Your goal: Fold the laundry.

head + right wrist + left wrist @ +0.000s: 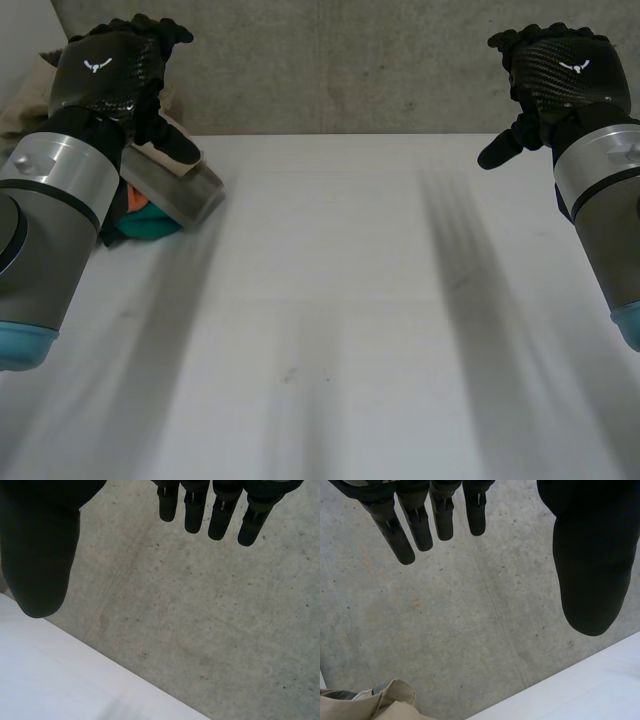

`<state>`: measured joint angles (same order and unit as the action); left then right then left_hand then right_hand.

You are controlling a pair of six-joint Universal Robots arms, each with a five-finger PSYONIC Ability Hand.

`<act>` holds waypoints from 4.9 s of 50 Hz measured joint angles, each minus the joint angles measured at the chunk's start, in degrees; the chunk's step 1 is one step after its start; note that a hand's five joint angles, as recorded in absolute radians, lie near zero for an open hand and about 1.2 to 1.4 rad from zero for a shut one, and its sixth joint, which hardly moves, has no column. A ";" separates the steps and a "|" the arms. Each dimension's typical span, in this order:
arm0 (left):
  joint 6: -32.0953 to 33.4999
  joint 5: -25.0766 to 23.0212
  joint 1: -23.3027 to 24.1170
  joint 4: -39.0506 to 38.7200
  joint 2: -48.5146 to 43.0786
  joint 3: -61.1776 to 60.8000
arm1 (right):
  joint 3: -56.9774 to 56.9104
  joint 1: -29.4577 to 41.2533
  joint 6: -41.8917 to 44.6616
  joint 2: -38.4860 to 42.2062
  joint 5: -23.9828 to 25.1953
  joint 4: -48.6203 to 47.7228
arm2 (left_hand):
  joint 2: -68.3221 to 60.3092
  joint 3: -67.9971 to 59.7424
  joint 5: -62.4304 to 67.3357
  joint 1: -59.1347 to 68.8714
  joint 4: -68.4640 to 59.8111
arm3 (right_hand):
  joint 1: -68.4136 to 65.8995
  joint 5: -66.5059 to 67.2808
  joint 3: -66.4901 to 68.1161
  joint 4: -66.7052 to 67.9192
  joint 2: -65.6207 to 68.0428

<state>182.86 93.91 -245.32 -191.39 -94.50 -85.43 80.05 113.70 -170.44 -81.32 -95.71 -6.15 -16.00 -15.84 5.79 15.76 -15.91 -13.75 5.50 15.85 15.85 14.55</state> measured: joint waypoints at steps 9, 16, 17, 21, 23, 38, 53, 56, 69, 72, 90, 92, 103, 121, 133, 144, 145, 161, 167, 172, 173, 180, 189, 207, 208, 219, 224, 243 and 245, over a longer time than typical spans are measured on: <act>-0.05 0.11 -0.05 0.78 -0.69 0.18 | 0.01 -0.06 0.05 0.10 -0.04 0.00 | 4.37 3.98 -3.04 -3.94 4.38 | 0.57 -3.08 -3.98 -3.91 -2.57; 0.38 0.03 -0.37 0.58 -0.99 0.98 | -0.06 -0.03 0.20 0.12 -0.05 -0.08 | 4.37 3.98 -3.04 -3.94 4.38 | 0.57 -3.08 -3.98 -3.91 -2.57; 0.77 -0.01 -0.65 0.41 -1.26 1.48 | -0.07 -0.03 0.23 0.14 -0.01 -0.09 | 4.37 3.98 -3.04 -3.94 4.38 | 0.57 -3.08 -3.98 -3.91 -2.57; 4.17 -0.18 -3.98 -0.48 -4.51 5.25 | -0.08 -0.02 0.34 0.24 0.11 -0.09 | 4.37 3.98 -3.04 -3.93 4.38 | 0.57 -3.09 -3.98 -3.91 -2.57; 7.28 -0.29 -6.83 -1.01 -7.77 8.39 | -0.08 0.00 0.39 0.31 0.17 -0.09 | 4.37 3.98 -3.04 -3.93 4.38 | 0.57 -3.08 -3.98 -3.91 -2.57; 32.48 -1.44 -20.39 -8.21 -41.69 41.92 | -0.22 0.03 0.63 1.25 0.34 -0.14 | 4.21 3.84 -2.93 -3.66 4.24 | 0.57 -3.09 -3.98 -3.91 -2.57; 32.51 -4.34 -20.65 -7.46 -54.75 58.42 | -0.42 -0.74 0.70 2.79 0.41 -0.13 | -52.01 -52.00 49.12 49.54 -52.44 | 0.57 -3.09 -3.98 -3.91 -2.57; 30.70 -3.51 -18.99 -7.05 -52.91 57.62 | -0.56 -1.71 0.67 2.68 0.45 -0.13 | -52.29 -52.21 49.12 49.54 -52.65 | 0.57 -3.09 -3.99 -3.91 -2.57; 2.96 -8.89 -9.62 -4.14 -28.08 39.69 | -1.22 -4.18 0.60 2.24 2.28 -0.07 | -52.29 -52.23 50.55 50.06 -52.68 | 0.57 -3.09 -3.99 -3.91 -2.57; -3.79 -13.31 -5.42 -3.95 -21.39 33.40 | -1.71 -5.08 0.57 2.08 2.90 0.00 | -52.29 -52.23 50.55 50.06 -52.68 | 0.57 -3.09 -3.98 -3.91 -2.57; -2.20 -15.48 14.48 -4.09 -24.75 20.80 | -3.14 -7.13 0.69 1.95 3.14 0.95 | -10.53 -10.96 10.11 9.28 -10.26 | 0.57 -3.09 -3.98 -3.91 -2.57; 0.82 -12.20 11.23 -4.19 -24.88 21.56 | -3.15 -7.13 0.70 1.95 3.20 0.97 | -6.71 -7.26 6.29 7.22 -6.40 | 0.57 -3.09 -3.99 -3.91 -2.57; 18.91 -9.78 -10.39 -4.25 -30.86 29.52 | -2.74 -6.81 0.64 2.26 4.67 1.27 | -5.62 -5.75 5.20 7.21 -5.23 | 0.57 -3.09 -3.99 -3.91 -2.57; 28.34 -17.72 -20.59 -4.33 -54.02 53.77 | -1.80 -6.47 0.70 4.00 5.02 1.39 | -21.28 -21.37 21.46 23.50 -21.44 | 0.57 -3.09 -3.98 -3.91 -2.57; 31.67 -11.85 -18.71 -4.54 -54.45 58.96 | -0.69 -7.19 0.72 4.07 5.00 1.41 | -52.37 -51.93 49.84 50.35 -52.67 | 0.57 -3.09 -3.99 -3.91 -2.57; 19.23 -9.48 -4.22 -4.35 -34.83 47.56 | -1.30 -8.16 0.72 3.31 5.06 2.46 | -52.57 -52.25 50.41 50.36 -52.69 | 0.57 -3.09 -3.98 -3.91 -2.57; 17.09 -9.56 -2.46 -4.29 -33.13 46.09 | -1.43 -8.47 0.72 3.08 5.06 2.60 | -52.57 -52.26 50.41 50.36 -52.70 | 0.57 -3.09 -3.98 -3.91 -2.57; 3.10 -12.43 20.08 -4.37 -30.00 28.63 | -2.09 -13.82 0.72 0.22 5.34 4.04 | -24.62 -24.99 25.41 21.65 -25.86 | 0.57 -3.09 -3.98 -3.91 -2.57; 14.95 -6.23 14.35 -4.46 -31.44 29.66 | -1.69 -14.56 0.72 0.34 6.31 4.82 | -3.06 -3.41 2.52 3.46 -2.82 | 0.57 -3.09 -3.99 -3.91 -2.57; 26.14 -4.31 4.35 -3.91 -32.64 32.17 | -1.46 -14.78 0.68 0.39 7.89 5.39 | -2.96 -3.34 2.29 3.46 -2.67 | 0.57 -3.09 -3.98 -3.91 -2.57; 28.74 -4.49 1.65 -3.51 -33.40 33.03 | -1.43 -14.78 0.68 0.41 8.05 5.45 | -2.96 -3.34 2.29 3.46 -2.67 | 0.57 -3.09 -3.99 -3.91 -2.57; 41.24 -11.67 -12.47 0.75 -42.32 41.70 | -0.70 -14.37 0.67 0.99 9.65 5.88 | -2.97 -3.35 2.29 3.46 -2.67 | 0.57 -3.09 -3.98 -3.91 -2.57; 45.30 -16.01 -19.16 1.85 -53.35 55.05 | -0.30 -14.09 0.75 2.78 9.62 5.73 | -5.59 -5.77 6.24 5.61 -5.72 | 0.57 -3.09 -3.99 -3.91 -2.57; 45.31 -13.77 -20.03 -0.77 -61.79 66.80 | -0.42 -14.04 1.33 5.58 9.54 5.55 | -51.82 -51.40 48.30 50.01 -52.45 | 0.57 -3.09 -3.99 -3.91 -2.57; 45.20 -12.78 -19.70 -1.46 -61.06 66.56 | -0.44 -14.04 1.58 5.66 9.51 5.54 | -51.87 -51.49 48.30 50.01 -52.67 | 0.57 -3.09 -3.98 -3.91 -2.57; 34.05 -5.23 -8.00 -4.20 -43.02 58.83 | -0.85 -14.44 2.98 5.77 9.48 5.54 | -52.20 -51.49 48.30 50.01 -52.68 | 0.57 -3.09 -3.98 -3.91 -2.57; 22.76 -5.56 0.29 -3.92 -32.29 51.70 | -1.32 -14.81 2.92 5.54 9.43 5.54 | -52.21 -51.77 48.30 50.01 -52.69 | 0.57 -3.09 -3.99 -3.91 -2.57; 6.92 -12.60 26.97 0.13 -40.67 35.87 | -4.01 -19.81 3.08 5.73 9.27 5.99 | -24.50 -25.02 25.48 22.18 -25.76 | 0.57 -3.09 -3.99 -3.91 -2.57; 6.99 -12.42 27.98 0.81 -41.59 34.88 | -4.19 -20.04 3.41 6.31 9.35 6.44 | -7.59 -8.96 8.07 4.67 -8.38 | 0.57 -3.09 -3.99 -3.91 -2.57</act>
<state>189.85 81.49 -217.34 -190.58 -136.10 -50.55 75.86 93.66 -167.03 -75.02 -86.36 0.29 -23.58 -24.81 13.86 20.43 -24.29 -13.18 2.42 11.87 11.94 11.98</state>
